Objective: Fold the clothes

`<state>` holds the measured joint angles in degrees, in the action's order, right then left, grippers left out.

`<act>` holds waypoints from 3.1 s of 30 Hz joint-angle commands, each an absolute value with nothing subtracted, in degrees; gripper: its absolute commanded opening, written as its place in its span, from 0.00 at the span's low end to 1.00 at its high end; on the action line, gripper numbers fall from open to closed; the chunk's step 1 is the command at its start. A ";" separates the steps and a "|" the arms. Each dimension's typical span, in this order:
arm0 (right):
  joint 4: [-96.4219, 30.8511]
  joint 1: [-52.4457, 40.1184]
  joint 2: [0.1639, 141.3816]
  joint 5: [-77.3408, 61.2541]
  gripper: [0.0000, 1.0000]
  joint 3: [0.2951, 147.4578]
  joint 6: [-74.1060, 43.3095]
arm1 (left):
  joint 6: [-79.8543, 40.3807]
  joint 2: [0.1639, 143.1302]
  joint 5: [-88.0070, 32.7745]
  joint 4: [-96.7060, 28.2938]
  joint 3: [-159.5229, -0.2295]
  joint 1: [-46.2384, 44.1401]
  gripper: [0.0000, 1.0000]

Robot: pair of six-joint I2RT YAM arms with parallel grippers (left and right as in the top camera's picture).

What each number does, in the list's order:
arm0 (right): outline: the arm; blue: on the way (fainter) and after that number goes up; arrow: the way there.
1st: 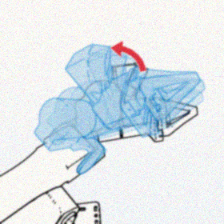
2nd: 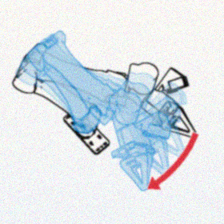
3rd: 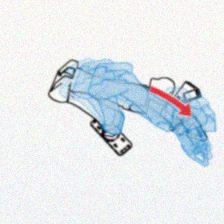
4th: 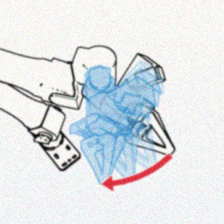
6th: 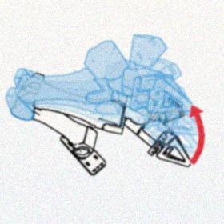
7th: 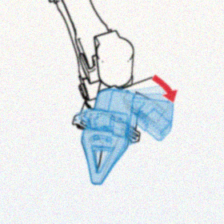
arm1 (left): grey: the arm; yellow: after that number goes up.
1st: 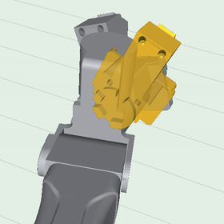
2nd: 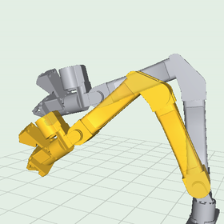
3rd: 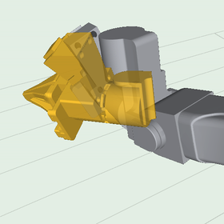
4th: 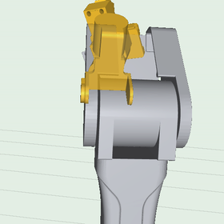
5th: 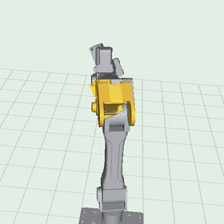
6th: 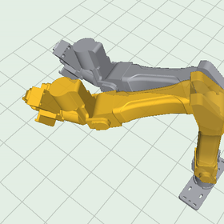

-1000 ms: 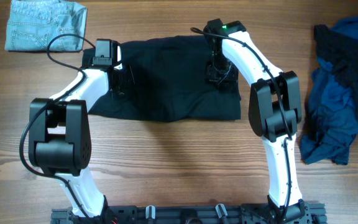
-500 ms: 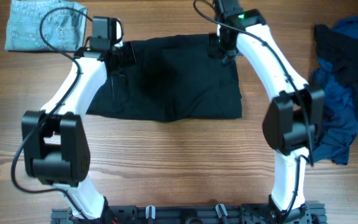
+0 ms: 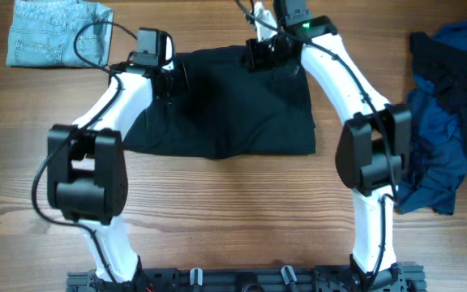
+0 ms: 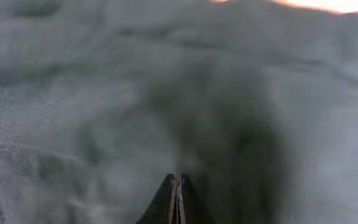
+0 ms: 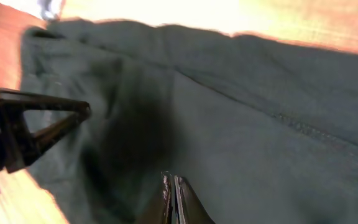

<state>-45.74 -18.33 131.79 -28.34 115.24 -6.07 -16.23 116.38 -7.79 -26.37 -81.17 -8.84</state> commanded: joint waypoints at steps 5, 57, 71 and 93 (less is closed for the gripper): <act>-47.94 -17.52 136.68 -16.93 0.04 114.80 -4.64 | -17.15 120.79 7.05 -26.63 -81.34 -6.81 0.04; -67.33 -23.64 128.16 -26.20 0.04 116.97 9.06 | -20.25 104.57 -0.23 -58.92 -76.53 -9.52 0.42; -62.96 -24.91 128.16 -24.38 0.04 103.68 8.99 | -20.14 113.36 -1.04 -50.78 -74.83 -9.47 0.04; -57.65 -14.87 128.16 -8.95 0.04 95.11 -0.67 | -19.99 115.09 9.98 -60.69 -74.83 -1.83 0.04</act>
